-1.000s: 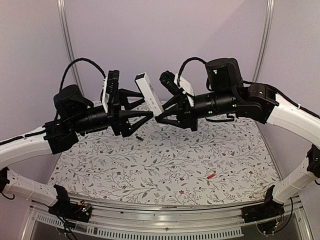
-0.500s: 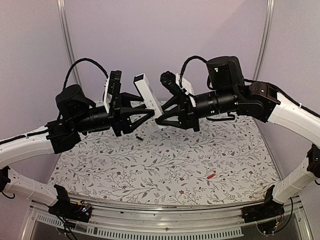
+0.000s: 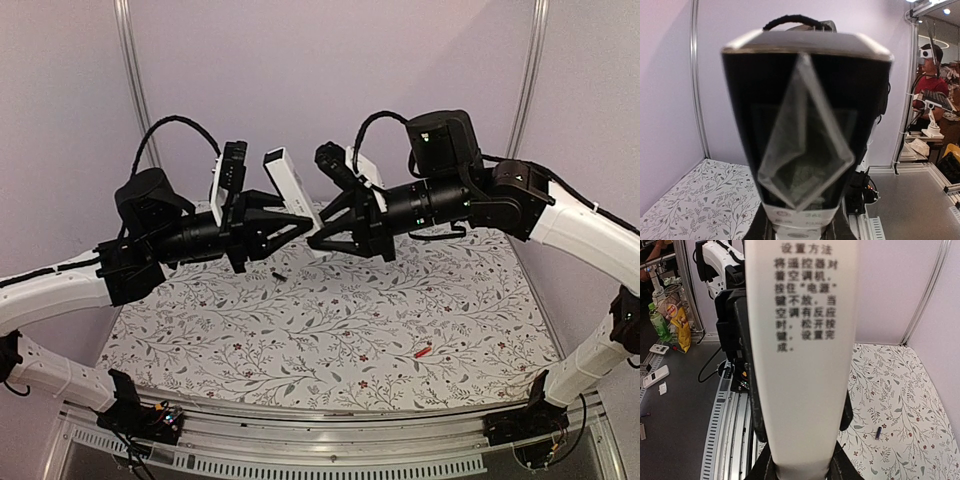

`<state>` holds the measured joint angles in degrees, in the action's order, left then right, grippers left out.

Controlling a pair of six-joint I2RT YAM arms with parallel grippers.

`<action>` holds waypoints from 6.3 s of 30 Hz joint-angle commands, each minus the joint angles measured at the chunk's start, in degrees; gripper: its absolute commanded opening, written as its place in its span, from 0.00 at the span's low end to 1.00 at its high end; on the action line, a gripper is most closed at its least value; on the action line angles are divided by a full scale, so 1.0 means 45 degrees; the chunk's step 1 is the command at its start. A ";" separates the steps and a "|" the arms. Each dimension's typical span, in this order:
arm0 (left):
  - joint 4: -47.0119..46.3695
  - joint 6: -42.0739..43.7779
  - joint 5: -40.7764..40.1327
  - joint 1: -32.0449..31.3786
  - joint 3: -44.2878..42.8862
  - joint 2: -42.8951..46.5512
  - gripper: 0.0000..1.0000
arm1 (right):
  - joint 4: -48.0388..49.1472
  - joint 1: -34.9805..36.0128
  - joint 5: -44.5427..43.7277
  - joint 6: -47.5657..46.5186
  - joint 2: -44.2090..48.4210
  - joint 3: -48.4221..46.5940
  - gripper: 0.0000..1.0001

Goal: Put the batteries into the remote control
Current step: Pass from the right arm to the left, then remove the battery cover from the remote control, then place the battery cover at the center of the board.

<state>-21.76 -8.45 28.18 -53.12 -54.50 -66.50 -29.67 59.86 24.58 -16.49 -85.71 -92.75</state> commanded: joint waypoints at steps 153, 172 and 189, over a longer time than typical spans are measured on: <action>-0.1298 -0.3615 -0.6844 0.0301 0.2001 0.4481 0.00 | 0.7505 -0.1339 -0.6769 0.3174 0.0988 0.2649 0.00; -0.0605 -0.3387 -0.7108 0.0296 0.2555 0.5394 0.00 | 0.5809 -0.7541 0.0093 1.2319 -0.0890 0.9107 0.00; -0.0751 -0.2899 -0.6727 0.0282 0.2215 0.5431 0.00 | 0.7492 -0.9430 0.2059 1.2961 -0.2258 1.1527 0.26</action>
<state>-24.67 -22.76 -3.38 -52.40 -43.33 -42.37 2.76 18.17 33.61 41.39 -94.39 -41.89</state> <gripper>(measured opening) 0.262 0.182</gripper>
